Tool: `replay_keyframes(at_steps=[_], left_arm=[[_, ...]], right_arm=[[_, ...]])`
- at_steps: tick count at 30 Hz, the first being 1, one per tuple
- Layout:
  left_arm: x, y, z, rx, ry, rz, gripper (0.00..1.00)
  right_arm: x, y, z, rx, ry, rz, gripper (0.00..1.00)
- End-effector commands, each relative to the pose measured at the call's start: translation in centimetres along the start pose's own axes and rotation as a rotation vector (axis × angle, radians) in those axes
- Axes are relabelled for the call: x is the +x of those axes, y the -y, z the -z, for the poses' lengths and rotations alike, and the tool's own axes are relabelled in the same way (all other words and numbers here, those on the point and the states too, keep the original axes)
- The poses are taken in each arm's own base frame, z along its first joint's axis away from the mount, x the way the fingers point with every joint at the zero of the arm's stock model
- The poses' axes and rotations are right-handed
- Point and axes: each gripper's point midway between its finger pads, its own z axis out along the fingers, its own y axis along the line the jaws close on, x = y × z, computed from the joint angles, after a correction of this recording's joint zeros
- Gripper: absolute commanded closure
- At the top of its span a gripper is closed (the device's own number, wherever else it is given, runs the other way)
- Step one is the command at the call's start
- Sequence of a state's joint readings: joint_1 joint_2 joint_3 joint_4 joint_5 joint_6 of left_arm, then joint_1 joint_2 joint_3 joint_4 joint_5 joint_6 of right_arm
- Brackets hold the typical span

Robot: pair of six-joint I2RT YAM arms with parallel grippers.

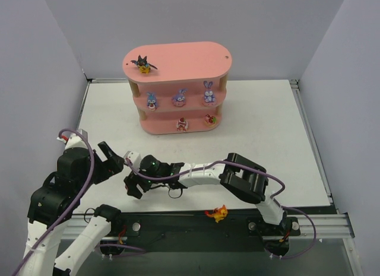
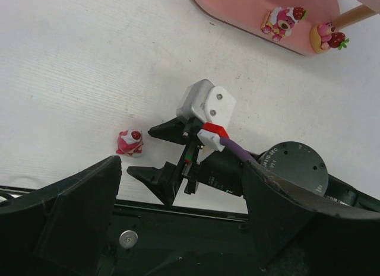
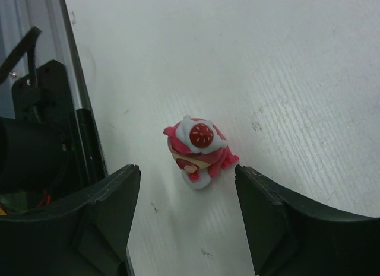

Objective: Place and organize the plastic toys onto the shelf

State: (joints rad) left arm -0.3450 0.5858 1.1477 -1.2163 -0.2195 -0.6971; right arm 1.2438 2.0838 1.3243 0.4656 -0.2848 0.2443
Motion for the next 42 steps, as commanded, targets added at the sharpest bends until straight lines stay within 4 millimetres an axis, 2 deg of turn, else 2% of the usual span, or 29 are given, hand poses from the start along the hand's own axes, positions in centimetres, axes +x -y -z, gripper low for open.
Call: replay_keyframes(at_steps=[1,5,13,17,20,23,24,28,30,32,34,36,37,41,42], left_arm=[[-0.5,0.9,0.3,0.032,-0.002,-0.011,0.08],[-0.4,1.1,0.1,0.036,-0.011,-0.017,0.08],[-0.6,1.4,-0.1,0.037,-0.018,-0.018,0.08],[-0.7,1.3,-0.2,0.031,-0.016,-0.021,0.08],[-0.8,1.3,-0.2,0.025,-0.014,-0.022,0.08],[-0.9,1.0,-0.3,0.004,-0.008,-0.018,0.08],[-1.0,0.9,-0.3,-0.001,-0.008,-0.017,0.08],[-1.1,0.6,-0.5,-0.029,-0.002,-0.015,0.08],[-1.2,0.4,-0.7,-0.047,-0.002,-0.012,0.08],[-1.0,0.2,-1.0,-0.057,-0.007,-0.013,0.08],[-0.6,0.0,-1.4,-0.065,-0.016,-0.01,0.08],[-0.2,0.1,-2.1,-0.055,-0.019,-0.009,0.08],[0.1,0.2,-2.3,-0.043,-0.028,-0.014,0.08],[2.7,-0.1,-4.8,0.0,-0.068,-0.055,0.08],[2.7,0.2,-5.2,0.025,-0.045,-0.051,0.08]], right_arm=[[0.7,0.6,-0.7,0.026,-0.027,0.073,0.32],[1.6,1.2,-1.5,0.04,-0.048,0.091,0.31],[2.3,0.8,-3.2,0.028,-0.065,0.105,0.31],[2.4,1.0,-3.6,0.052,-0.065,0.096,0.34],[2.6,1.8,-3.7,0.106,-0.065,0.073,0.45],[2.9,2.8,-3.3,0.16,-0.068,0.061,0.65],[2.8,3.1,-3.2,0.175,-0.065,0.059,0.76],[3.3,5.3,-1.9,0.276,-0.063,0.022,0.93],[3.1,7.7,-0.5,0.387,-0.043,-0.016,1.0],[2.2,9.3,0.9,0.464,-0.011,-0.043,1.0],[2.3,11.3,2.2,0.533,-0.012,-0.062,1.0],[1.2,12.8,3.4,0.609,0.015,-0.059,1.0],[1.4,13.9,4.0,0.648,0.0,-0.065,1.0],[-0.3,17.0,6.3,0.777,0.055,-0.075,1.0],[-0.6,17.5,6.7,0.793,0.067,-0.079,1.0]])
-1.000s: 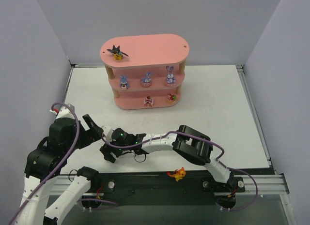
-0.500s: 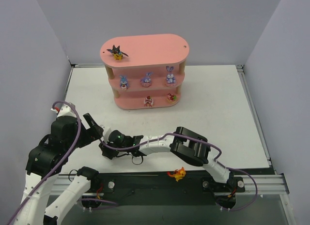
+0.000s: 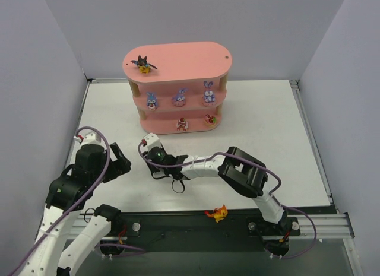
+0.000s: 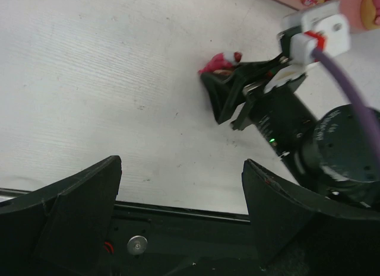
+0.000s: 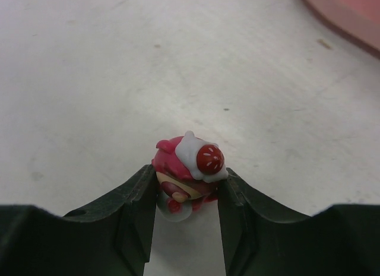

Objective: Place and organize the plastic toys onto the shelf

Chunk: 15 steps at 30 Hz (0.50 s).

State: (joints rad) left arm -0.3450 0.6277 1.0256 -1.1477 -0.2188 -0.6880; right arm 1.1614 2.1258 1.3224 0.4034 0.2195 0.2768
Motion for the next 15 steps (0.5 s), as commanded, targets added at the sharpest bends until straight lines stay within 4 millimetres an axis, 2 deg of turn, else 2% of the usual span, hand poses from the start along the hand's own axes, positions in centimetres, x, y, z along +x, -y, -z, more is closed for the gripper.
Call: replay_keyframes(at_steps=[1,2,4,8,11,13,15], left_arm=[[1.8,0.5,-3.0,0.071,0.002,-0.031,0.08],[2.3,0.5,-3.4,0.082,-0.006,-0.035,0.08],[1.8,1.1,-3.7,0.123,0.034,-0.039,0.09],[-0.5,1.3,-3.0,0.122,0.132,-0.064,0.09],[-1.6,1.0,-3.8,0.088,0.183,-0.068,0.08],[-1.5,1.1,-4.7,0.074,0.179,-0.054,0.08],[-0.9,1.0,-5.4,0.05,0.15,-0.021,0.08]], right_arm=[[-1.9,6.5,1.4,0.24,0.05,-0.033,1.0],[-2.5,7.2,1.5,0.249,0.069,-0.045,1.0],[-2.8,7.6,1.4,0.26,0.099,-0.058,1.0],[-3.9,7.7,0.6,0.274,0.153,-0.077,1.0],[-4.7,7.6,-0.4,0.29,0.196,-0.098,1.0],[-4.8,7.6,-1.1,0.318,0.217,-0.092,1.0],[-5.9,7.5,-1.4,0.332,0.256,-0.092,1.0]])
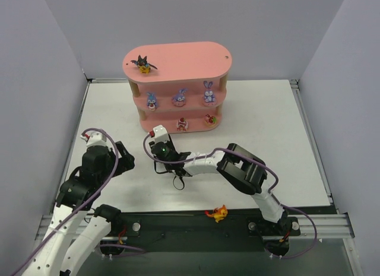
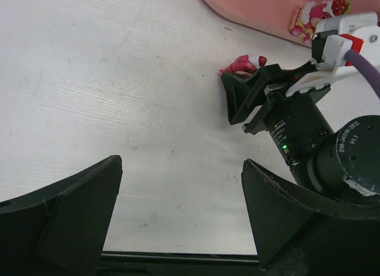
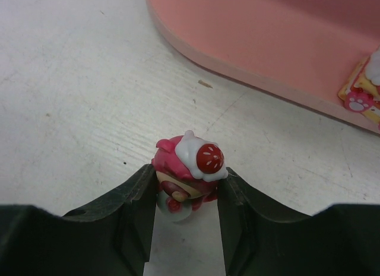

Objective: Place and organize the plastic toys onto the shelf

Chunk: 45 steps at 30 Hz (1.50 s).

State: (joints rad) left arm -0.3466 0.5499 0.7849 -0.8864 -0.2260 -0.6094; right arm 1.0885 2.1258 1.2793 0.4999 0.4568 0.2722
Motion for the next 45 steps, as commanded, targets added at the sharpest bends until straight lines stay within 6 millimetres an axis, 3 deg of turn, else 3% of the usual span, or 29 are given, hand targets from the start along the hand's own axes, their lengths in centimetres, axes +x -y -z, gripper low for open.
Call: replay_keyframes(at_steps=[1,3,6,13,19,34,45], left_arm=[[-1.6,0.6,-1.4,-0.023,0.062,0.055,0.08],[-0.8,0.1,-2.2,-0.044,0.054,0.078,0.08],[-1.2,-0.2,-2.0,-0.067,0.069,0.078,0.08],[-1.5,-0.6,-2.1,-0.084,0.085,0.075,0.08],[-1.5,-0.8,-2.2,-0.101,0.083,0.073,0.08],[-1.8,-1.1,-1.8,-0.109,0.1,0.071,0.08],[-1.8,-1.0,-1.7,-0.103,0.1,0.063,0.08]], right_arm=[[-3.8,-0.8,-1.3,0.057,0.144,-0.049,1.0],[-5.0,-0.8,-1.9,0.069,0.172,-0.054,1.0],[-6.3,-0.8,-2.5,0.082,0.205,-0.061,1.0],[-7.5,0.8,-4.2,0.12,0.233,-0.117,1.0],[-8.8,0.8,-5.4,0.104,0.242,-0.151,1.0],[-7.8,0.3,-7.3,0.117,0.183,-0.165,1.0],[-6.7,0.8,-8.2,0.172,0.142,-0.158,0.81]])
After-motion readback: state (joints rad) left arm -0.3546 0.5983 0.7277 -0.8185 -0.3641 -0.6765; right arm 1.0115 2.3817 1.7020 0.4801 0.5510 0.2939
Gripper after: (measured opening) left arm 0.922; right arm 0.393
